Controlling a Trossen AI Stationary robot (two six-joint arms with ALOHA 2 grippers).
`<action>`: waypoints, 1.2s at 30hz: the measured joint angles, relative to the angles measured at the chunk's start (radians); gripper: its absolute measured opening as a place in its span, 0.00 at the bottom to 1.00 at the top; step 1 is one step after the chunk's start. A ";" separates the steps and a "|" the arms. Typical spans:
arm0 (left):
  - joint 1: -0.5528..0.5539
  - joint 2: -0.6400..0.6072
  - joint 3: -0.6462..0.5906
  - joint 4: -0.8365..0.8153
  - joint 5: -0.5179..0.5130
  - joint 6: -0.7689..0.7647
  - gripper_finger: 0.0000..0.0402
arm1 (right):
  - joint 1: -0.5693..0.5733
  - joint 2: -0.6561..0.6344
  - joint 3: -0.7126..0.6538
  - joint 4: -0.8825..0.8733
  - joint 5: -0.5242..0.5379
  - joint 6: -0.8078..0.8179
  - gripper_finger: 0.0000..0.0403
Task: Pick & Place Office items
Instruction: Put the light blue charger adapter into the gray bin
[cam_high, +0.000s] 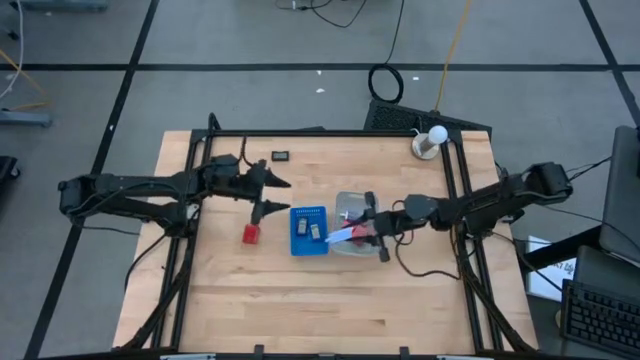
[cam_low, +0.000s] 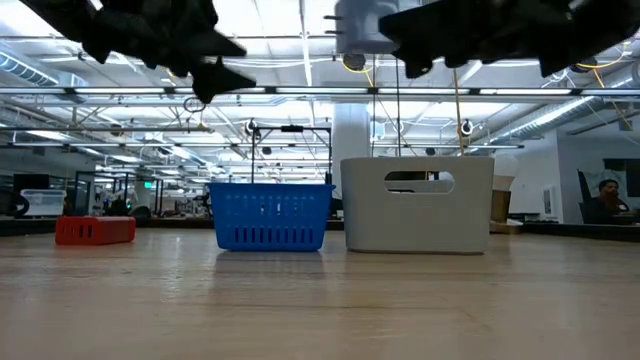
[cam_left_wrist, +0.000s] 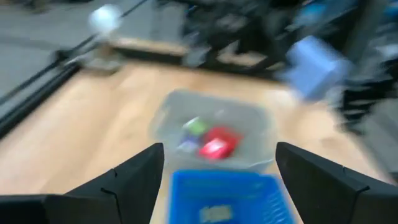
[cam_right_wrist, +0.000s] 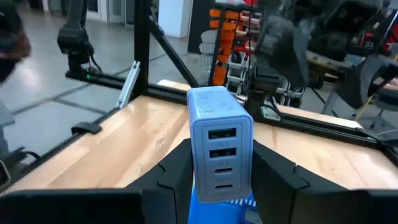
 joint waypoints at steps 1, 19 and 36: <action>0.002 -0.002 -0.001 -0.028 -0.048 0.001 0.78 | 0.000 -0.013 -0.019 0.017 0.003 0.012 0.30; 0.064 -0.067 -0.394 0.489 -0.217 -0.022 0.76 | -0.037 -0.140 -0.176 -0.042 0.208 0.161 0.30; 0.079 -0.298 -0.456 0.377 -0.213 -0.018 0.80 | -0.146 -0.081 -0.176 -0.203 0.214 0.240 0.30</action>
